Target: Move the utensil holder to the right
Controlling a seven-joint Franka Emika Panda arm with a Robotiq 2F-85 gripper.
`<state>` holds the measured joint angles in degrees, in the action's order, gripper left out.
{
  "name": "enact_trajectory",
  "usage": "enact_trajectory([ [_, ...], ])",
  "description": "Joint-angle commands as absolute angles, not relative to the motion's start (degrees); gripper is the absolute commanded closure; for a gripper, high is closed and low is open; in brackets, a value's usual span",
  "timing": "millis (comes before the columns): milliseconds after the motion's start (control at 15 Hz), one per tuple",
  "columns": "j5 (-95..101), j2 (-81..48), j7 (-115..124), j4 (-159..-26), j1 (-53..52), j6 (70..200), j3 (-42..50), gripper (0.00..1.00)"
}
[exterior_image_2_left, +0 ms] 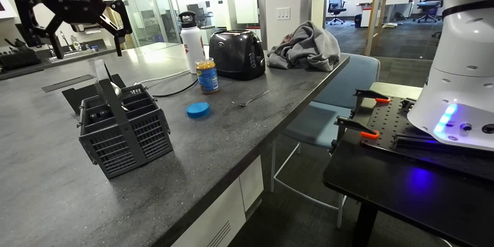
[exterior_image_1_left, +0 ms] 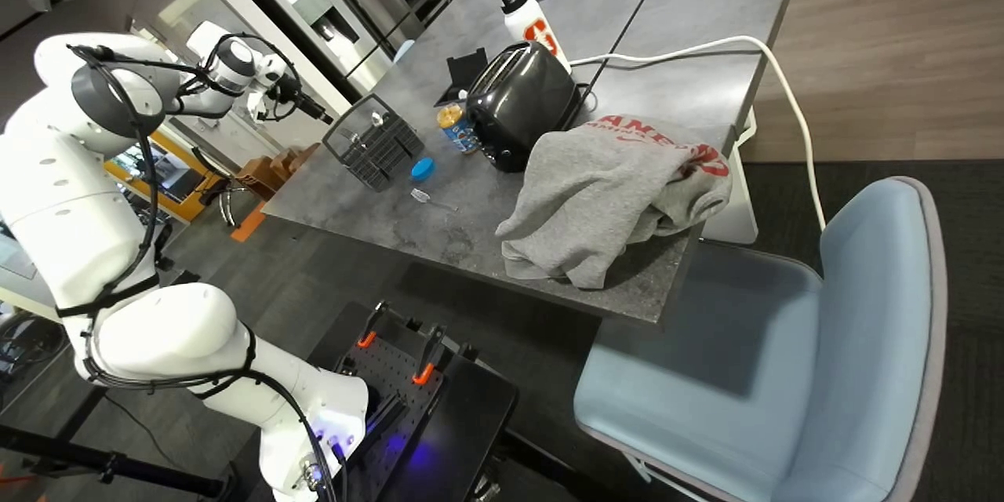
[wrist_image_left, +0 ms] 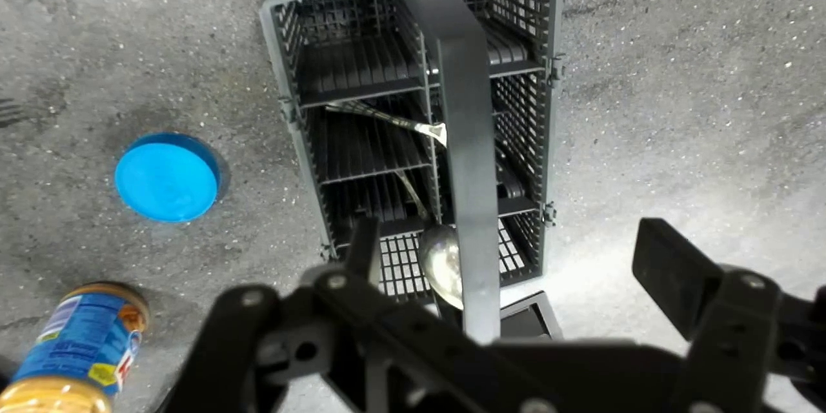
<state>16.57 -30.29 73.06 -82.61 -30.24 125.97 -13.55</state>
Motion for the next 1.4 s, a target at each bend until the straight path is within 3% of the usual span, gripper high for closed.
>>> enact_trajectory([
  [0,15.4,-34.7,70.0,-76.7,-31.8,124.5,-11.6,0.00],
  [800,16.1,-39.8,69.3,-67.6,-35.0,120.4,-6.2,0.00],
  [1333,15.4,-41.6,66.0,-63.1,-34.2,112.4,-8.0,0.00],
])
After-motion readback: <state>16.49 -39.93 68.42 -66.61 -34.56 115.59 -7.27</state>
